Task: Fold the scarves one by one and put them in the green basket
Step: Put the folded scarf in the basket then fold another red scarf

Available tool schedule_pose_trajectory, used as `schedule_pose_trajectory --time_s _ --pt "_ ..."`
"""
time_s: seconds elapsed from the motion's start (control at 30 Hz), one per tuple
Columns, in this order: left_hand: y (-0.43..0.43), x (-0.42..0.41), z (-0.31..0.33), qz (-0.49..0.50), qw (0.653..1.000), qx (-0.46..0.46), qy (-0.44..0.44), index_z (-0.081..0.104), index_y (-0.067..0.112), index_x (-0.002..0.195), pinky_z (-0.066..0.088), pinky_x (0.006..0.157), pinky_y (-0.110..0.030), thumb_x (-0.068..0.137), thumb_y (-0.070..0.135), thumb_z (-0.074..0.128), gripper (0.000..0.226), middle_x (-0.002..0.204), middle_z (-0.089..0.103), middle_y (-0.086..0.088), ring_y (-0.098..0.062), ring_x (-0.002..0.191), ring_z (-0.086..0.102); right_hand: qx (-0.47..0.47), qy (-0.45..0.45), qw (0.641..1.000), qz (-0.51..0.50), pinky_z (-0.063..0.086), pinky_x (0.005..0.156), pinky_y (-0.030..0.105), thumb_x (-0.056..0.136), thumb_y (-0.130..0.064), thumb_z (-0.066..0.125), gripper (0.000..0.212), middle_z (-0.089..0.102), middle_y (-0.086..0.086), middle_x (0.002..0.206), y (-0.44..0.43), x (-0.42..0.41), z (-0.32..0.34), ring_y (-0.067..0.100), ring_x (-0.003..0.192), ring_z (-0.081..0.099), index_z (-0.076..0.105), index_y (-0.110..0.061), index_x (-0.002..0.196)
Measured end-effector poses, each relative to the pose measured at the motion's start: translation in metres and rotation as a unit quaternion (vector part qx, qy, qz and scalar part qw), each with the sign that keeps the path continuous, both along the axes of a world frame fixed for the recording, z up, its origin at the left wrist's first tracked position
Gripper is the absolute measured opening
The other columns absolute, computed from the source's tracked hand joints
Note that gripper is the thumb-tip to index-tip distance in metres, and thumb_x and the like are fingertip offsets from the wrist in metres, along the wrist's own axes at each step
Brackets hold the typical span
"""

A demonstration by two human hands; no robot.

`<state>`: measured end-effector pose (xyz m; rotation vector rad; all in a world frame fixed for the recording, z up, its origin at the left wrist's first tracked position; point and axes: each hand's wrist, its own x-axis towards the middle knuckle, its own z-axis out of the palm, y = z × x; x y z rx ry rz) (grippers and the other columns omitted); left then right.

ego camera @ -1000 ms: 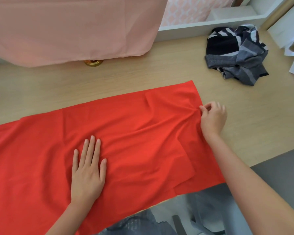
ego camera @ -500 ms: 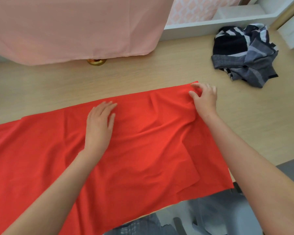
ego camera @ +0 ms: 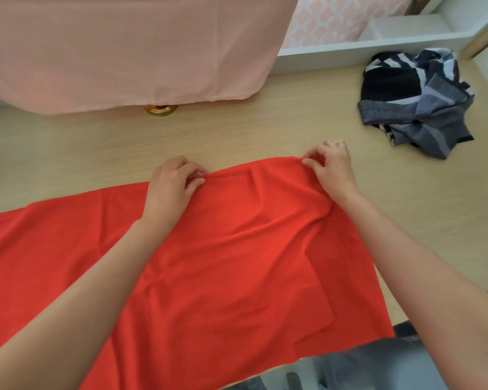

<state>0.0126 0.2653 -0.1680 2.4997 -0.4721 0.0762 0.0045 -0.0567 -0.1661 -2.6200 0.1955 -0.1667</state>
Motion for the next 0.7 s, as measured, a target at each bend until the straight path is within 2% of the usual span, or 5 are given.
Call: schedule_pose_trajectory --time_s 0.17,0.3,0.43,0.57,0.7 --pt "-0.001 -0.006 -0.004 -0.009 1.000 -0.018 0.008 0.068 0.016 0.104 0.047 0.079 -0.036 0.082 0.014 0.072 0.023 0.093 0.057 -0.001 -0.018 0.085 0.054 0.017 -0.030 0.999 -0.004 0.040 0.087 0.040 0.080 -0.019 0.071 0.008 0.059 0.004 0.083 0.001 0.004 0.003 0.026 0.090 0.046 0.072 -0.013 0.085" --pt "-0.004 -0.001 -0.005 -0.019 0.999 -0.017 0.036 0.069 0.015 0.096 0.044 0.078 -0.034 0.079 0.014 0.074 0.018 0.085 0.058 0.002 -0.016 0.082 0.050 0.044 0.006 0.996 0.076 0.038 0.086 0.033 0.076 -0.015 0.075 0.014 0.058 -0.005 0.083 0.006 0.007 0.003 0.016 0.089 0.042 0.072 -0.015 0.090" --pt "-0.005 0.005 -0.003 -0.023 0.998 -0.016 0.064 0.067 0.015 0.088 0.042 0.079 -0.035 0.078 0.012 0.075 0.012 0.080 0.056 0.002 -0.019 0.082 0.048 0.042 0.027 0.996 0.076 0.032 0.082 0.025 0.074 -0.012 0.076 0.012 0.052 -0.004 0.084 0.007 0.009 0.001 0.015 0.090 0.041 0.070 -0.014 0.085" --pt "-0.006 0.008 -0.001 -0.019 0.995 -0.021 0.099 0.066 0.014 0.085 0.039 0.081 -0.030 0.081 0.011 0.072 0.008 0.085 0.053 0.001 -0.019 0.087 0.048 0.003 0.036 0.995 0.093 0.032 0.083 0.031 0.078 -0.010 0.071 0.007 0.051 -0.005 0.082 0.007 0.013 0.000 0.016 0.088 0.042 0.067 -0.012 0.082" --pt "-0.007 0.007 0.004 0.025 0.993 -0.057 0.103 0.060 0.012 0.091 0.038 0.076 -0.029 0.089 0.012 0.063 0.004 0.086 0.057 0.001 -0.017 0.084 0.051 -0.011 0.031 0.995 0.098 0.035 0.082 0.035 0.078 -0.005 0.068 0.014 0.049 -0.006 0.082 0.007 0.013 -0.004 0.019 0.086 0.044 0.064 -0.014 0.088"
